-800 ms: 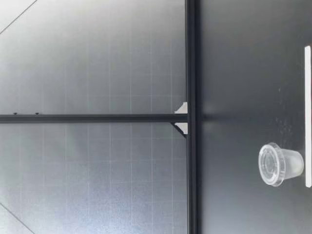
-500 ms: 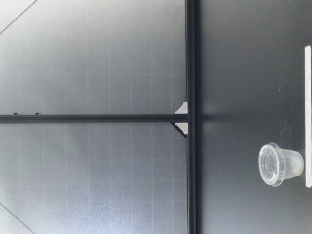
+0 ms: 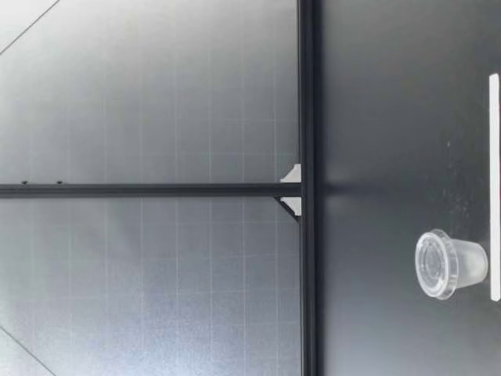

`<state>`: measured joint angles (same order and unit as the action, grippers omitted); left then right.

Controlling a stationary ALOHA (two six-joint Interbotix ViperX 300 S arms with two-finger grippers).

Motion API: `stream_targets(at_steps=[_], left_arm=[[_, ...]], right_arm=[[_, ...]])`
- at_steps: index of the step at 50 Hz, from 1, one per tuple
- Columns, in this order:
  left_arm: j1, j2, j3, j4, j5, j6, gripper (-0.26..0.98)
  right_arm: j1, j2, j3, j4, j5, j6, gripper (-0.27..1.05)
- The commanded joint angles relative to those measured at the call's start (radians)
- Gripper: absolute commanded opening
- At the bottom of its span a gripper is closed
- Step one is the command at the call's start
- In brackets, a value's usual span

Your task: Pick up the plastic cup and open its lid.

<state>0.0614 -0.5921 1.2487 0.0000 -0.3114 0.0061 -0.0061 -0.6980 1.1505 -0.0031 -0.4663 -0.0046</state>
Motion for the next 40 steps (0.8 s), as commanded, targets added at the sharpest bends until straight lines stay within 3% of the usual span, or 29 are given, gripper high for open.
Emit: stream_targets(at_steps=[1, 15, 22, 28, 36, 40], left_arm=[[0.003, 0.058, -0.023, 0.002, -0.008, -0.008, -0.19], [0.003, 0.172, -0.037, 0.002, 0.0, -0.012, -0.17], [0.005, 0.216, -0.041, 0.002, -0.005, -0.009, -0.07], [0.003, 0.241, -0.043, 0.002, -0.009, -0.008, 0.12], [0.003, 0.284, -0.049, 0.002, -0.023, -0.012, 0.61], [0.003, 0.314, -0.052, 0.002, -0.052, -0.009, 0.64]], right_arm=[[0.0, 0.072, -0.044, -0.002, -0.028, 0.002, -0.19], [-0.002, 0.272, -0.12, 0.0, -0.032, 0.003, -0.19], [-0.014, 0.364, -0.16, 0.0, -0.028, 0.008, -0.19], [-0.023, 0.426, -0.196, 0.0, -0.02, 0.008, -0.19], [-0.035, 0.505, -0.249, 0.0, -0.014, 0.008, -0.19], [-0.04, 0.54, -0.273, 0.0, -0.006, 0.008, -0.19]])
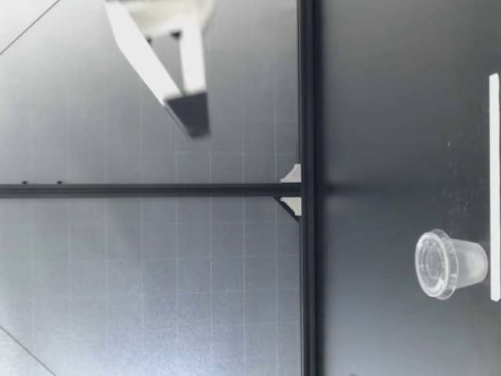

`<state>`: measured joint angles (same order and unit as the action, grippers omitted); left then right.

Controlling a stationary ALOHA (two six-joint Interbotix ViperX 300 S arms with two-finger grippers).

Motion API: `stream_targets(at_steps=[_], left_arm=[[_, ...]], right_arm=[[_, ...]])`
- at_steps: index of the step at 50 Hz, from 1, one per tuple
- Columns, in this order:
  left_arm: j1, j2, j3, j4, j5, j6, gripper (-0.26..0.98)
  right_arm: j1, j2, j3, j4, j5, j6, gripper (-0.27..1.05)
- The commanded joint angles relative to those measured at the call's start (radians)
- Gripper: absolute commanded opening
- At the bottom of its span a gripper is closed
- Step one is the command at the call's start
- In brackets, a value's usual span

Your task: Pick up the plastic cup and open its lid.

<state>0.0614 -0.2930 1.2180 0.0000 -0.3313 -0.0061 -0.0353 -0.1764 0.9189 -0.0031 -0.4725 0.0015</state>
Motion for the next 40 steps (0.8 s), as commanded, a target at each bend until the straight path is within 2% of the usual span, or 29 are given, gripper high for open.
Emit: stream_targets(at_steps=[1, 15, 32, 40], left_arm=[[0.005, 0.025, -0.023, 0.003, -0.043, 0.005, 0.63], [-0.003, 0.184, -0.043, 0.021, -0.222, 0.014, 0.6], [-0.014, 0.371, -0.144, 0.031, -0.273, 0.015, 0.6], [-0.014, 0.419, -0.169, 0.029, -0.308, 0.015, 0.6]], right_arm=[[-0.012, 0.028, -0.049, -0.002, 0.005, 0.002, -0.19], [-0.012, 0.13, -0.144, 0.0, 0.098, 0.002, -0.19], [-0.017, 0.229, -0.225, 0.0, 0.206, 0.002, -0.19], [-0.017, 0.265, -0.259, 0.0, 0.238, 0.0, -0.19]])
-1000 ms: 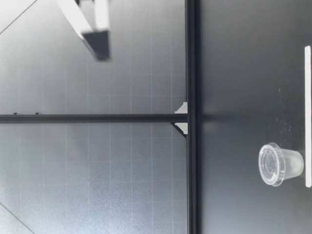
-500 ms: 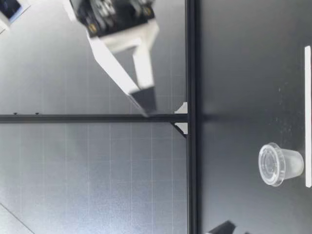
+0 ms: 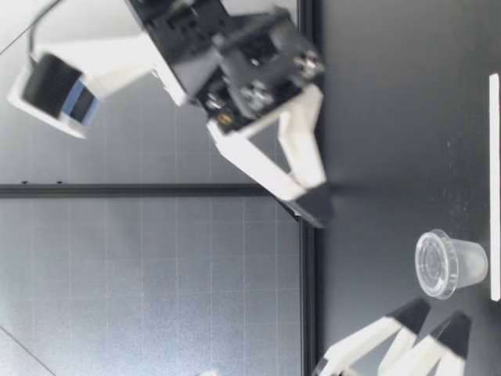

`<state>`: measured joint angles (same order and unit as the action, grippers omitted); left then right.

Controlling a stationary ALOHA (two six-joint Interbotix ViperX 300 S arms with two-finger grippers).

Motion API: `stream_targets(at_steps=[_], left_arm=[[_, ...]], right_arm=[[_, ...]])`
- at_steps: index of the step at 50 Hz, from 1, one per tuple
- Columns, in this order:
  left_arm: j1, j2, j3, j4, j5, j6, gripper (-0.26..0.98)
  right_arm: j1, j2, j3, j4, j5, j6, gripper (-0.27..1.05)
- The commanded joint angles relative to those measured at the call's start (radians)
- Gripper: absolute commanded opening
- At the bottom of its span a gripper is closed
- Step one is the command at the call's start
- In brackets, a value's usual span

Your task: Pick up the plastic cup and open its lid.

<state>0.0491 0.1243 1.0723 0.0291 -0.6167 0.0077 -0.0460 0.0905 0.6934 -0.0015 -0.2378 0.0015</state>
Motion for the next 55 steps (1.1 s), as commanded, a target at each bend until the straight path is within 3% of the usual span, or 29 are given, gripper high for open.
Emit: stream_targets(at_steps=[1, 20, 55], left_arm=[[-0.002, 0.008, -0.026, 0.002, -0.026, 0.002, 0.6], [-0.002, 0.081, -0.08, 0.0, -0.029, 0.003, 0.59], [0.0, 0.123, -0.107, -0.003, -0.031, 0.003, 0.59]], right_arm=[[-0.008, 0.003, -0.037, -0.003, 0.005, 0.0, -0.19], [-0.017, 0.063, -0.074, -0.002, 0.009, -0.003, -0.19], [-0.029, 0.175, -0.137, -0.002, 0.072, -0.003, -0.19]])
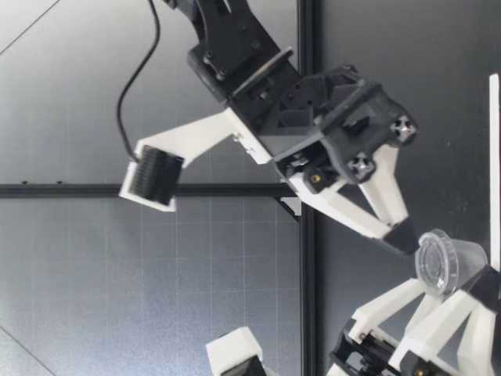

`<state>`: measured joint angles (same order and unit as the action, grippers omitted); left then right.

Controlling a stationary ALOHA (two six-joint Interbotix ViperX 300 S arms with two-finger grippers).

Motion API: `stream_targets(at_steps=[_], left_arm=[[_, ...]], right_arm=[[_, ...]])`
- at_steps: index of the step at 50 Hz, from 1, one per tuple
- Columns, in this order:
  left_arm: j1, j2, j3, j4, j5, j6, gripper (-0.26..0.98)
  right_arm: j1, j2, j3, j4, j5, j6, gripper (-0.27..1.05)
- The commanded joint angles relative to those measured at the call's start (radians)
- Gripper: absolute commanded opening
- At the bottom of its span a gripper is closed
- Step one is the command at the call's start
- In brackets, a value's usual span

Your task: Pick up the plastic cup and open its lid.

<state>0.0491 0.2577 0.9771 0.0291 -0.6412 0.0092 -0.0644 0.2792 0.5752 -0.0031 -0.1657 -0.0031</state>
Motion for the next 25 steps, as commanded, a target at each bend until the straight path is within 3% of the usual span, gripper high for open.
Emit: stream_targets(at_steps=[1, 25], left_arm=[[-0.002, -0.011, -0.012, -0.003, -0.008, 0.002, 0.59], [-0.002, -0.012, -0.017, -0.003, -0.005, 0.002, 0.58]], right_arm=[[-0.012, -0.012, -0.018, -0.002, 0.002, 0.002, -0.19], [-0.021, 0.011, -0.018, 0.0, 0.051, 0.006, -0.19]])
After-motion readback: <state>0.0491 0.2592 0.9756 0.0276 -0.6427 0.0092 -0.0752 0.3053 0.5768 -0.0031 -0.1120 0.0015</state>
